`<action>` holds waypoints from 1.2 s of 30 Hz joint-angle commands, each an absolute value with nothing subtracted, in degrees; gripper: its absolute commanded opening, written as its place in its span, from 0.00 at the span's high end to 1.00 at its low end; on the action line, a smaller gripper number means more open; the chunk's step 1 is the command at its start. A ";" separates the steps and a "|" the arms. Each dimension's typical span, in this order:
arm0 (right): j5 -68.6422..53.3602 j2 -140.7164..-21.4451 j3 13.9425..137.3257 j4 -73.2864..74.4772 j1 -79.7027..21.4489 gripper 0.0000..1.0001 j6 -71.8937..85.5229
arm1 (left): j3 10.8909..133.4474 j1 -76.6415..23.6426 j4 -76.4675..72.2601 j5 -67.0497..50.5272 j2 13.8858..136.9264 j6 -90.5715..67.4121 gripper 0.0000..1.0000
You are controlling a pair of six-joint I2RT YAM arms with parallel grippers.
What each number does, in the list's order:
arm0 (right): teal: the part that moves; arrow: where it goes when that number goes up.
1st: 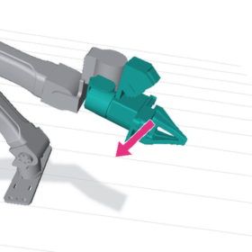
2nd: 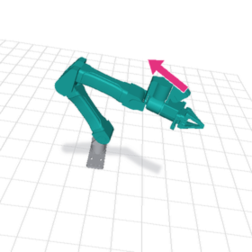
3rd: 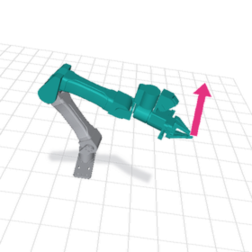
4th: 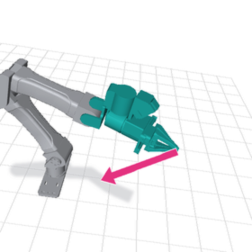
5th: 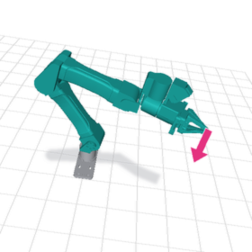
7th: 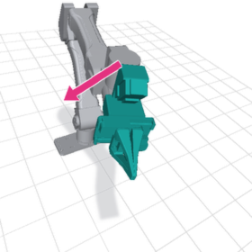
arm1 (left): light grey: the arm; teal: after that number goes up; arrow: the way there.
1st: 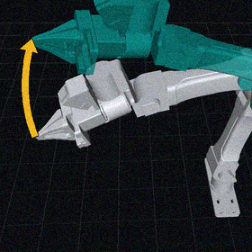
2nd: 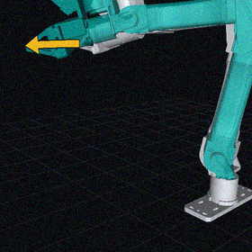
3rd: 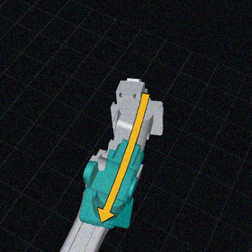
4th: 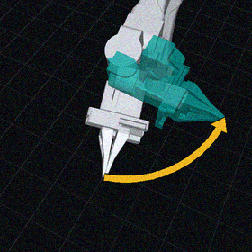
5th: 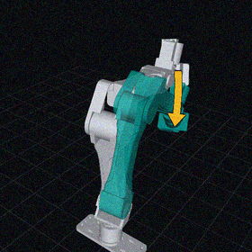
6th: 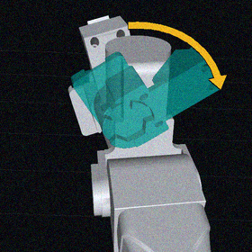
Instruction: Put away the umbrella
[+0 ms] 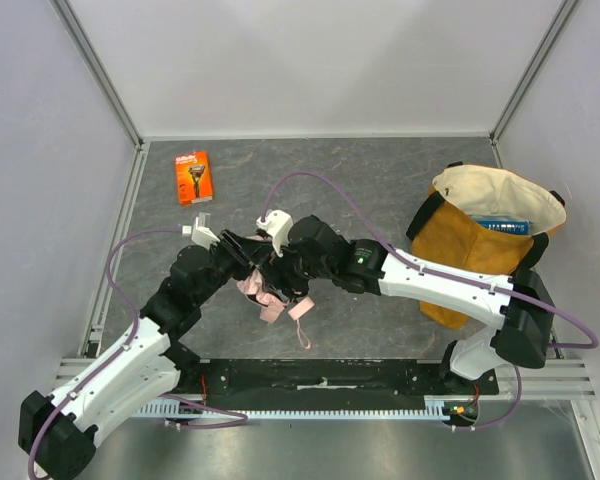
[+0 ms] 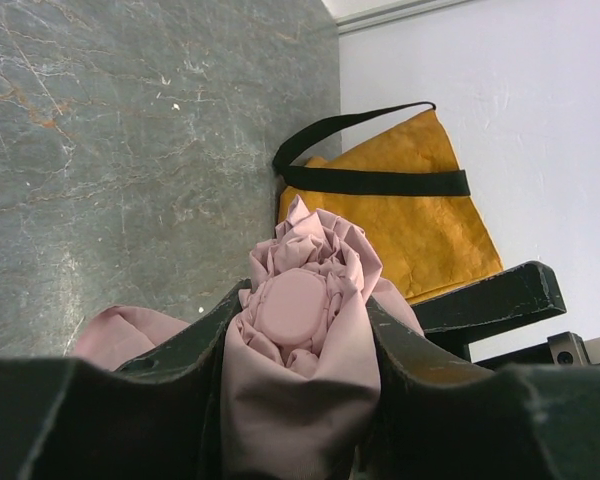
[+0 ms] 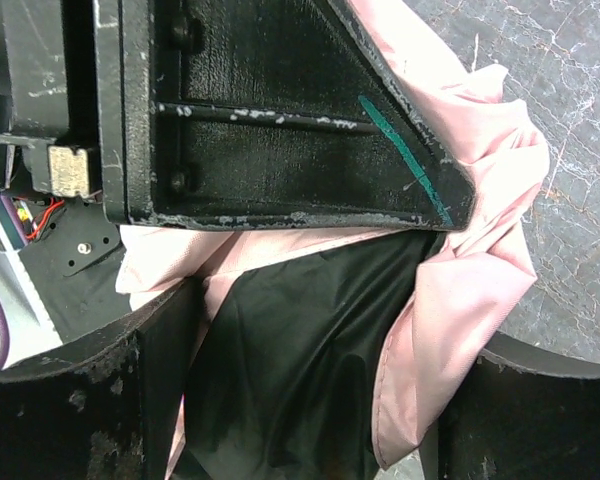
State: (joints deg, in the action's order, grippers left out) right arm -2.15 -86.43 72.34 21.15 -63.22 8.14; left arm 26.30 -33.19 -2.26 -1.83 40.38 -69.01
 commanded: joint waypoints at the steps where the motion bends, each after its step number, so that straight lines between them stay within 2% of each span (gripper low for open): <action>1: -0.71 -87.10 73.73 21.53 -64.86 0.18 7.91 | 28.21 -33.84 -8.09 -3.35 39.02 -73.11 0.98; 11: 5.44 -84.82 71.64 20.66 -65.48 0.15 12.39 | 27.86 -33.75 -6.24 -1.85 40.69 -73.13 0.98; 18: 15.80 -75.78 65.93 20.83 -65.30 0.08 15.99 | 28.56 -31.03 -3.08 -0.62 41.66 -68.21 0.98; 24: 28.20 -64.97 59.16 21.88 -65.04 0.02 19.33 | 33.56 -27.51 -0.71 -0.26 50.95 -61.01 0.98; 28: 29.00 -60.13 55.47 23.29 -64.60 0.02 20.04 | 43.14 -27.33 9.22 5.35 60.80 -53.63 0.98; 36: 29.97 -55.03 51.86 26.10 -64.42 0.02 21.88 | 46.49 -27.16 6.41 7.74 68.29 -50.45 0.98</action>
State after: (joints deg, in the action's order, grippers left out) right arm 27.35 -58.06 53.34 24.67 -64.60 20.01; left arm 42.83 -27.44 7.99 5.28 66.30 -54.48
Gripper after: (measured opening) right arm 0.979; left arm 0.436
